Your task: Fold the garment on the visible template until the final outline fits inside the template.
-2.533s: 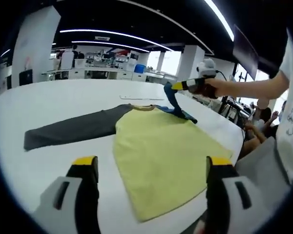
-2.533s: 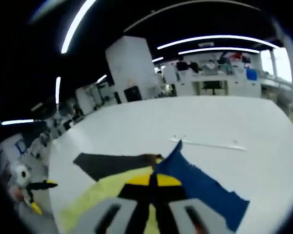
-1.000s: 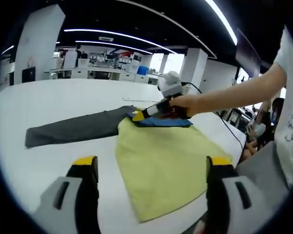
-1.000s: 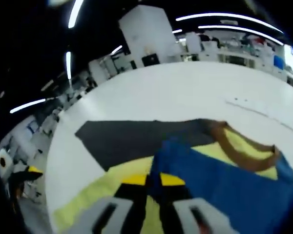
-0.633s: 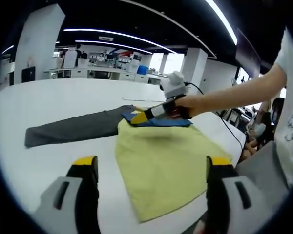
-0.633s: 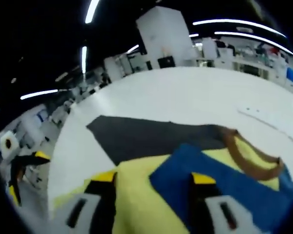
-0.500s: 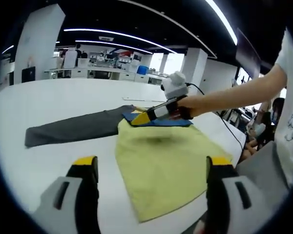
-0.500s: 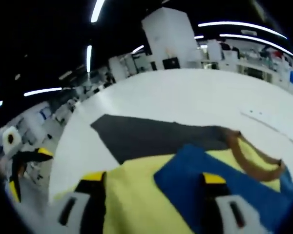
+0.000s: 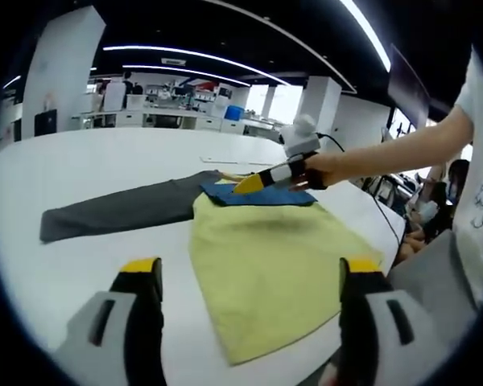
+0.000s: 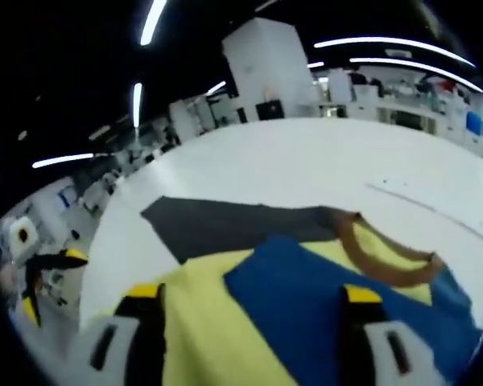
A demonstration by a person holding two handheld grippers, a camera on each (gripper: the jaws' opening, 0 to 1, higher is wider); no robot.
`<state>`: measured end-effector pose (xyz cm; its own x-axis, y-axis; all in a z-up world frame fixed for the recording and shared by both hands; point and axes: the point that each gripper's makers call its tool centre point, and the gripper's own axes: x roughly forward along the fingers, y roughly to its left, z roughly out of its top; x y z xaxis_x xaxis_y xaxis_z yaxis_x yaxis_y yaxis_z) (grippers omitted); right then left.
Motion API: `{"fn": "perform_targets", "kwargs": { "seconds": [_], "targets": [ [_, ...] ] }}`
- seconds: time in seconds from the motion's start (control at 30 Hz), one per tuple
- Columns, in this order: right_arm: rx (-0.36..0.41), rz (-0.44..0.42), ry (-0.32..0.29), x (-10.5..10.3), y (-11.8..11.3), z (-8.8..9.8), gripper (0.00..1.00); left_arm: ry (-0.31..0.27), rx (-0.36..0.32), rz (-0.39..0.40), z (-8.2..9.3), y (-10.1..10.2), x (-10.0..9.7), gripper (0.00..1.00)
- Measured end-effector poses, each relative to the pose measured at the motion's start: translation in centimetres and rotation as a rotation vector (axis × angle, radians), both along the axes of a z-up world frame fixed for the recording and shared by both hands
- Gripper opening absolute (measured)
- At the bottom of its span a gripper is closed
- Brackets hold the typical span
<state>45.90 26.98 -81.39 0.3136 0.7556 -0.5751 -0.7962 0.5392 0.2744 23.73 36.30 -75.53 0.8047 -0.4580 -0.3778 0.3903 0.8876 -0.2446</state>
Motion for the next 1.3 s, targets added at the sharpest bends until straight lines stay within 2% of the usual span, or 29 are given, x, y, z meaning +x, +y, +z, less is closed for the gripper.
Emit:
{"fn": "perform_targets", "kwargs": {
  "seconds": [0.33,0.47,0.63,0.73,0.83,0.9,1.0,1.13,1.23,1.3],
  "targets": [
    [-0.009,-0.077,-0.013,1.7,-5.6,0.4,0.86,0.010,0.008,-0.010,-0.2,-0.2,-0.1,0.87],
    [0.029,-0.140,-0.005,2.4,-7.7,1.2,0.85,0.011,0.008,-0.014,-0.2,-0.3,-0.1,0.87],
    [-0.006,-0.174,-0.014,3.3,-11.1,0.8,0.82,0.014,0.011,-0.019,-0.3,-0.3,-0.1,0.87],
    [-0.004,-0.237,-0.010,4.0,-13.4,0.9,0.80,0.015,0.013,-0.021,-0.3,-0.4,-0.1,0.87],
    [0.037,-0.352,0.011,5.3,-15.9,1.2,0.77,0.020,0.015,-0.025,-0.4,-0.5,-0.2,0.87],
    [0.037,-0.398,0.024,5.7,-17.2,0.9,0.75,0.022,0.017,-0.029,-0.5,-0.5,-0.2,0.87],
    [0.033,-0.416,0.045,5.6,-18.4,0.5,0.74,0.024,0.018,-0.030,-0.5,-0.6,-0.3,0.87],
    [0.000,-0.420,0.044,4.9,-19.6,-0.2,0.71,0.025,0.017,-0.029,-0.6,-0.6,-0.3,0.87],
    [0.008,-0.432,0.063,4.4,-20.0,-0.5,0.65,0.028,0.019,-0.033,-0.6,-0.6,-0.3,0.87],
    [0.023,-0.441,0.077,4.2,-20.3,-0.6,0.58,0.030,0.020,-0.035,-0.7,-0.6,-0.3,0.87]
  ]
}}
